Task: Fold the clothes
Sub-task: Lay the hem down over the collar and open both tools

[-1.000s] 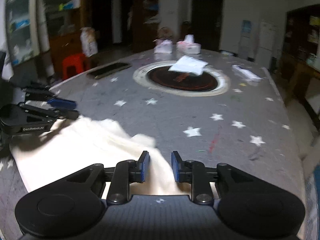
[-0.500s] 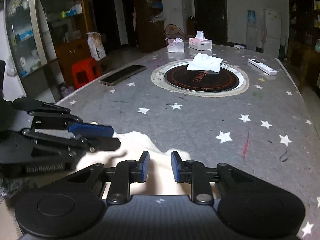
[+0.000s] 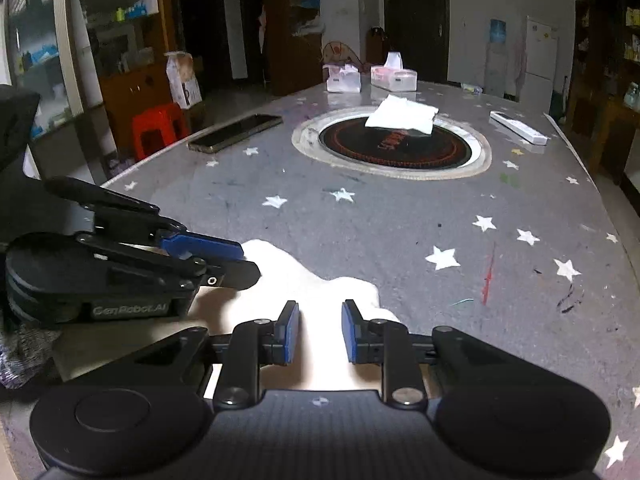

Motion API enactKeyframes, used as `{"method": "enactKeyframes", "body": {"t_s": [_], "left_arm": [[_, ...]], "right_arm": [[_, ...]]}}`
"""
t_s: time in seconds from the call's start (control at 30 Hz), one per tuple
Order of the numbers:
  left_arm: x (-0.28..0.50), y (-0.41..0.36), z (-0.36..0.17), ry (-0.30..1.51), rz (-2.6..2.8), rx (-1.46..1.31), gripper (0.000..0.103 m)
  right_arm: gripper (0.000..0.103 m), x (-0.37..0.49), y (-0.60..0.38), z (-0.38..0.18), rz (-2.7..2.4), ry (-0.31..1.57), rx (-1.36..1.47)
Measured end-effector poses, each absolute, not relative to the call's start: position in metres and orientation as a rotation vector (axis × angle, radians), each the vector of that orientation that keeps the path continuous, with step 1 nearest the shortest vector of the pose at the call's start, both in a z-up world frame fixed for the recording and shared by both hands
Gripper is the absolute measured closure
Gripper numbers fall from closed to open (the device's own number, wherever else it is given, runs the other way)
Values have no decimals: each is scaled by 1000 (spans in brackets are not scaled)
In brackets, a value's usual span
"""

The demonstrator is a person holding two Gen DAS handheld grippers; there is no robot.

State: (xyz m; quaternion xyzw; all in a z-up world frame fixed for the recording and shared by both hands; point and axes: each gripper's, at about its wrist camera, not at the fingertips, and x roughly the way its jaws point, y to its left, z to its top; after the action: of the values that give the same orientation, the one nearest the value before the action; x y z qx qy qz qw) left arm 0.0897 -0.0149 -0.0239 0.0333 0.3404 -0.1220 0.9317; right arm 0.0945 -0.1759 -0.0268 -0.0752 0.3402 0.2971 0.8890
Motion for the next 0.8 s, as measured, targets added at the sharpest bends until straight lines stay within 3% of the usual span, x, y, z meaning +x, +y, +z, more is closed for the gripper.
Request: {"method": "enactKeyframes", "body": {"t_s": [0.4, 0.8], "left_arm": [[88, -17, -24, 687, -236, 80, 82], [28, 13, -17, 643, -219, 34, 81]], "right_arm": [[82, 67, -243, -29, 496, 712, -40], [79, 72, -244, -35, 483, 696, -43]]}}
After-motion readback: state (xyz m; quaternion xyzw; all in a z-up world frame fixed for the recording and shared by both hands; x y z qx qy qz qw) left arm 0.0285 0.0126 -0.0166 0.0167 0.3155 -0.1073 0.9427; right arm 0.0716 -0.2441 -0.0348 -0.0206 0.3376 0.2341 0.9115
